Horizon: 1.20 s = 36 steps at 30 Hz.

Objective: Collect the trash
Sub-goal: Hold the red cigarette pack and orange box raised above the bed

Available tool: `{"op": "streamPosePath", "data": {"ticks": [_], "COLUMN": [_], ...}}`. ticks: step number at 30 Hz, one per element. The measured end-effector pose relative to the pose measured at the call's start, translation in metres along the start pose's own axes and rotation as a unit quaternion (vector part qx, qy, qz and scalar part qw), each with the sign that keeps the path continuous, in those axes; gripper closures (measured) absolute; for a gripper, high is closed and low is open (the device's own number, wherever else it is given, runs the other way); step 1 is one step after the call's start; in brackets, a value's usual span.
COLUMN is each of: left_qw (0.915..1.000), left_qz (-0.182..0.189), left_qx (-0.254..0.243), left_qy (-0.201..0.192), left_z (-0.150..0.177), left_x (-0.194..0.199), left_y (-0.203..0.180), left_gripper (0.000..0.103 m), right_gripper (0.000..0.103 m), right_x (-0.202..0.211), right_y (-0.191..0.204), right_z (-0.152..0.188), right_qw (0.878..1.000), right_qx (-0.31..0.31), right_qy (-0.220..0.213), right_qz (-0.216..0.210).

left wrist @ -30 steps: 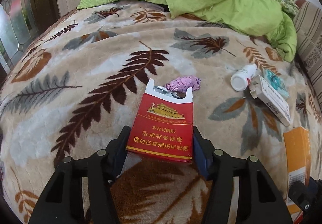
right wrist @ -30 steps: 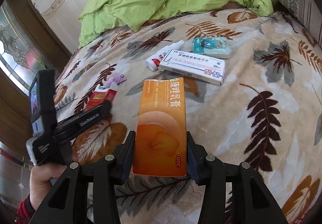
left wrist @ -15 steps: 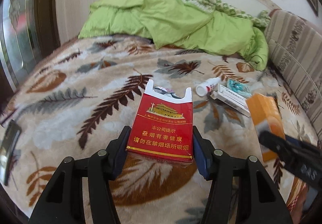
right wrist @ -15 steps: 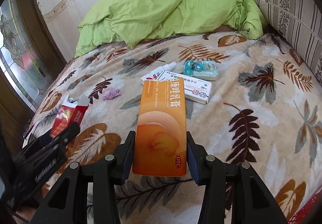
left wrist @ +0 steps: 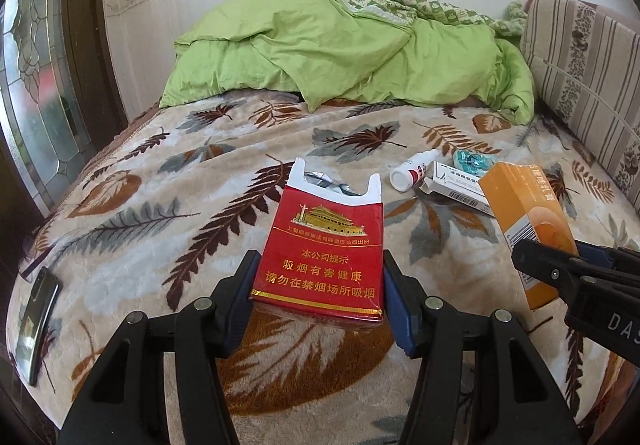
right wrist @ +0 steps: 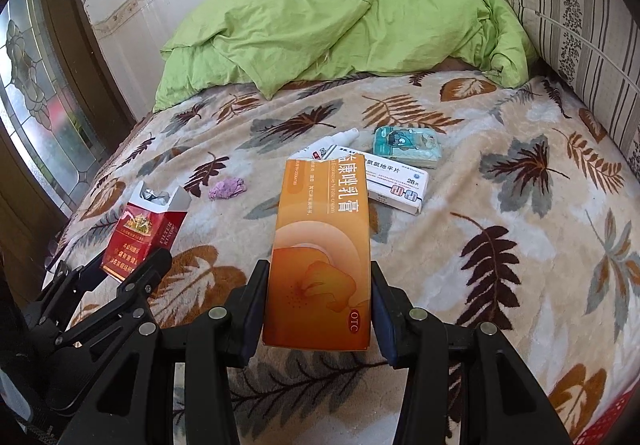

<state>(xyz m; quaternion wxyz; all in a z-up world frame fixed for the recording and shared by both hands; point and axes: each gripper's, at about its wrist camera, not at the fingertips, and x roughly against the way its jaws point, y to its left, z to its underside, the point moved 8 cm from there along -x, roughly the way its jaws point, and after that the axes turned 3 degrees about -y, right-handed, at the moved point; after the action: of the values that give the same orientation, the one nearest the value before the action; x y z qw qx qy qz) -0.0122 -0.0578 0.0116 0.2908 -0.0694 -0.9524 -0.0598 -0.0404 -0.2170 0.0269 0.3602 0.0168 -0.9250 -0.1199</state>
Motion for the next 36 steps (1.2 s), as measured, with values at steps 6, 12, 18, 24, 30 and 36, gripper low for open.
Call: {"op": "streamPosePath", "data": {"ticks": [6,12,18,24,30,36], "left_qw": [1.0,1.0,0.9999,1.0,1.0,1.0], "left_qz": [0.002,0.002,0.002,0.002,0.002,0.002], "left_qx": [-0.005,-0.007,-0.01,-0.009,-0.009,-0.009], "left_qy": [0.0,-0.002,-0.002,0.0,-0.001,-0.001], "left_z": [-0.001,-0.002,-0.002,-0.001,-0.001,-0.001], "left_x": [-0.002,-0.003,-0.003,-0.003,-0.003,-0.003], "left_y": [-0.003,-0.004,-0.005,-0.007,-0.007,-0.008], "left_gripper": [0.046,0.046,0.046,0.046,0.046,0.046], "right_gripper": [0.053,0.053,0.053,0.053,0.053,0.053], "right_x": [-0.002,-0.003,-0.003,-0.001,0.0,0.0], "right_y": [-0.001,-0.002,-0.008,-0.009,-0.01,-0.011], "right_z": [-0.001,-0.001,-0.001,-0.001,-0.002,-0.002], "right_qw": [1.0,1.0,1.0,1.0,1.0,1.0], "right_qx": [-0.003,-0.006,-0.015,-0.017,-0.018,-0.018], "right_qy": [0.002,0.003,0.004,0.001,0.001,0.001], "right_qz": [-0.003,-0.003,-0.001,-0.001,0.0,0.0]}}
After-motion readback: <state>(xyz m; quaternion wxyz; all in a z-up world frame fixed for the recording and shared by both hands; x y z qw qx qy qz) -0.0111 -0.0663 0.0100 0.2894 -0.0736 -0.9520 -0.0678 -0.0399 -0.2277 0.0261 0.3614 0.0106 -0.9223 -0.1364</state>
